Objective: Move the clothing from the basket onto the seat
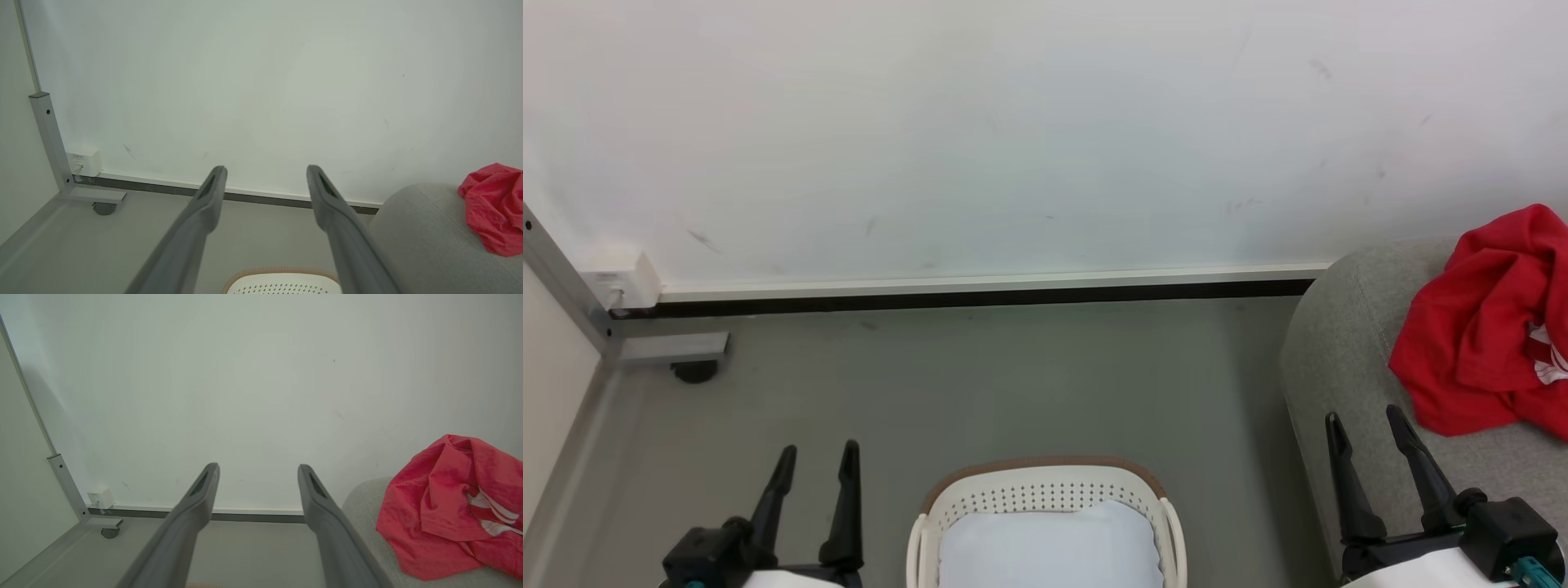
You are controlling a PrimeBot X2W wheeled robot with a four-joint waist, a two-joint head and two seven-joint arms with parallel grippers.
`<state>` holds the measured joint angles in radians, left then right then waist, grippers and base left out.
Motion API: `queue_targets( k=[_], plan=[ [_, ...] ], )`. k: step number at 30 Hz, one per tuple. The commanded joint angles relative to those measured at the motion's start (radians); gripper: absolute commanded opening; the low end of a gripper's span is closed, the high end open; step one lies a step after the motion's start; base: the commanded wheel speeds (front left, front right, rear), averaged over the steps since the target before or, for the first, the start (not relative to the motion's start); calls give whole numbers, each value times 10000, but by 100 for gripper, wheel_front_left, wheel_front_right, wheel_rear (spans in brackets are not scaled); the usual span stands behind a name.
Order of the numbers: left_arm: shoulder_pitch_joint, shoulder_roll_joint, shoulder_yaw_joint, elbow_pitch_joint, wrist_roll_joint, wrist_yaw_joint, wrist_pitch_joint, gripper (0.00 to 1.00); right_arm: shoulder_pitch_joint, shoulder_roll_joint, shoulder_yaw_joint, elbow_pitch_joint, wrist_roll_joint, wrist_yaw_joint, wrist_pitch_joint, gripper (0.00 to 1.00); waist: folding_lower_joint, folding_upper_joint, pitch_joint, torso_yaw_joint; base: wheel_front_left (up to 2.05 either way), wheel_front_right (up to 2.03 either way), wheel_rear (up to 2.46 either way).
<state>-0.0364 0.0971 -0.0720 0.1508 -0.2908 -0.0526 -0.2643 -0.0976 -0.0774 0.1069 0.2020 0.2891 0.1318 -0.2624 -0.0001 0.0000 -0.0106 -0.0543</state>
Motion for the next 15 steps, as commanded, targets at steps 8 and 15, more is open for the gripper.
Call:
queue_targets(
  k=[8, 15],
  plan=[
    [14, -337, 554, 450, 747, -496, -1, 100, -152, 125, -70, 248, -91, -22, -33, 100, 1, 0, -20, -17, 0, 0, 0],
    [-95, -419, 687, 509, 901, -660, -1, 100, -154, 179, -91, 282, -116, -22, -34, 100, 1, 0, -14, -2, 0, 0, 0]
  ],
)
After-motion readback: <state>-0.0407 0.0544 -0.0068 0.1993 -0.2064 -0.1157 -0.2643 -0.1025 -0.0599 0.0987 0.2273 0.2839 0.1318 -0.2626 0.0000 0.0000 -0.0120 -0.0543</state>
